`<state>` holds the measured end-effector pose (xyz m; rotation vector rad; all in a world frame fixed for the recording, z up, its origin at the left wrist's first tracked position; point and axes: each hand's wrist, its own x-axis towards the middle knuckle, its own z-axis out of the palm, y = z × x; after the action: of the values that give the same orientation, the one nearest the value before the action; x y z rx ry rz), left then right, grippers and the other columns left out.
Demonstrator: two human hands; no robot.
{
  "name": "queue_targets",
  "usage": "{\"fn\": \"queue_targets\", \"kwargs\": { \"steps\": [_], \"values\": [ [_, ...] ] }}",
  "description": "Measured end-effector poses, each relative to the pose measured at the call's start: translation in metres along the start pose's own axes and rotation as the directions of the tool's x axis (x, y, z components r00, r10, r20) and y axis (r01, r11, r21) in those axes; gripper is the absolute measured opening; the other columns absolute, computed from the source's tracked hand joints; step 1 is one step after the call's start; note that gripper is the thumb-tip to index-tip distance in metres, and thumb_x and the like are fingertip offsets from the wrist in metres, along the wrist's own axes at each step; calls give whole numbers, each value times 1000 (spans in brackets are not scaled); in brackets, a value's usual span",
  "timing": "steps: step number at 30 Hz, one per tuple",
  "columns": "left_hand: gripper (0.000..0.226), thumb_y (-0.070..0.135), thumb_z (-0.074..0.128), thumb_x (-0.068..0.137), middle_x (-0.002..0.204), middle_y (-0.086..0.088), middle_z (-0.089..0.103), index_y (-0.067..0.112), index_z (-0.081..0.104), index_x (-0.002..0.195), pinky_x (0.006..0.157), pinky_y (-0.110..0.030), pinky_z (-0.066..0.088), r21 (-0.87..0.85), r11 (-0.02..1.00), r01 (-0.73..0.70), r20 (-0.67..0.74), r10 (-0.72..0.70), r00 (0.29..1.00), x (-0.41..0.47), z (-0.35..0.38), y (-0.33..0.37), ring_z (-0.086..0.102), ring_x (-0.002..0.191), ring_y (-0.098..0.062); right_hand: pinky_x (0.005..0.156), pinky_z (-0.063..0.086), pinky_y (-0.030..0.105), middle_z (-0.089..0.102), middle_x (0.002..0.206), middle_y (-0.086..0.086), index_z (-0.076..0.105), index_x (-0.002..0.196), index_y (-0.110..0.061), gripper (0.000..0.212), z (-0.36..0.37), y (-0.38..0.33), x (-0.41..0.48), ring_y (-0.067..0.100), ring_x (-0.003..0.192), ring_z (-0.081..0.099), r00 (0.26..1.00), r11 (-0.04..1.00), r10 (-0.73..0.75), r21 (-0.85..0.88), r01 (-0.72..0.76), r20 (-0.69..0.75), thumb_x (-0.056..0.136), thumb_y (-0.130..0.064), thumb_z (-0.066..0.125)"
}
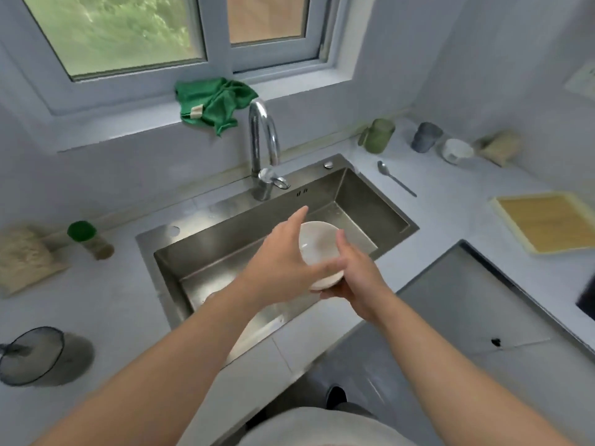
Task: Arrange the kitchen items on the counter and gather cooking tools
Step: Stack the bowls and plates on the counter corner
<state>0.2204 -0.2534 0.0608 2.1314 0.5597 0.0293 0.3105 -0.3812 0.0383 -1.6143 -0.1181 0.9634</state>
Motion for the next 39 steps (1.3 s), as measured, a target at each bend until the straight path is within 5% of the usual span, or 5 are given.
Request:
{"fn": "queue_targets", "kwargs": {
  "steps": [5, 14, 19, 29, 39],
  "values": [
    [50, 64, 35, 98, 124, 2, 64, 27, 57, 124, 98, -44, 53, -319, 919, 232, 164, -187, 969, 37, 46, 24, 61, 112, -21, 50, 51, 32, 75, 92, 19, 62, 116, -17, 55, -51, -2, -13, 39, 69, 71, 969, 990, -4, 136, 39, -246, 100, -62, 35],
    [49, 54, 33, 103, 112, -7, 62, 17, 56, 123, 62, -30, 59, -531, 761, 373, 187, -324, 927, 89, 126, 67, 64, 96, -24, 53, 52, 30, 72, 94, 8, 62, 109, -19, 63, -139, 2, 16, 23, 72, 69, 852, 997, 64, 6, -71, -520, 99, -66, 21],
    [42, 53, 35, 102, 108, -2, 58, 20, 56, 117, 74, -41, 62, -588, 719, 371, 140, -361, 922, 137, 146, 102, 65, 95, -27, 61, 48, 33, 61, 88, 4, 56, 112, -10, 50, -225, -16, 79, 20, 71, 60, 696, 993, 63, 111, 25, -715, 104, -47, 24],
    [34, 53, 39, 102, 110, -3, 62, 26, 59, 101, 82, -47, 61, -637, 681, 361, 34, -442, 896, 284, 210, 182, 69, 90, -26, 53, 46, 27, 68, 85, 9, 45, 78, -16, 38, -415, -106, 293, 22, 68, 63, 734, 918, 207, 387, 82, -647, 106, -37, 30],
    [40, 55, 42, 101, 110, -5, 70, 24, 65, 111, 85, -44, 59, -676, 635, 374, 38, -477, 878, 371, 249, 200, 71, 90, -25, 48, 50, 24, 64, 90, 17, 44, 114, -10, 19, -523, -137, 449, 22, 52, 59, 771, 924, 289, 376, -70, -567, 103, -24, 36]
  ]
}}
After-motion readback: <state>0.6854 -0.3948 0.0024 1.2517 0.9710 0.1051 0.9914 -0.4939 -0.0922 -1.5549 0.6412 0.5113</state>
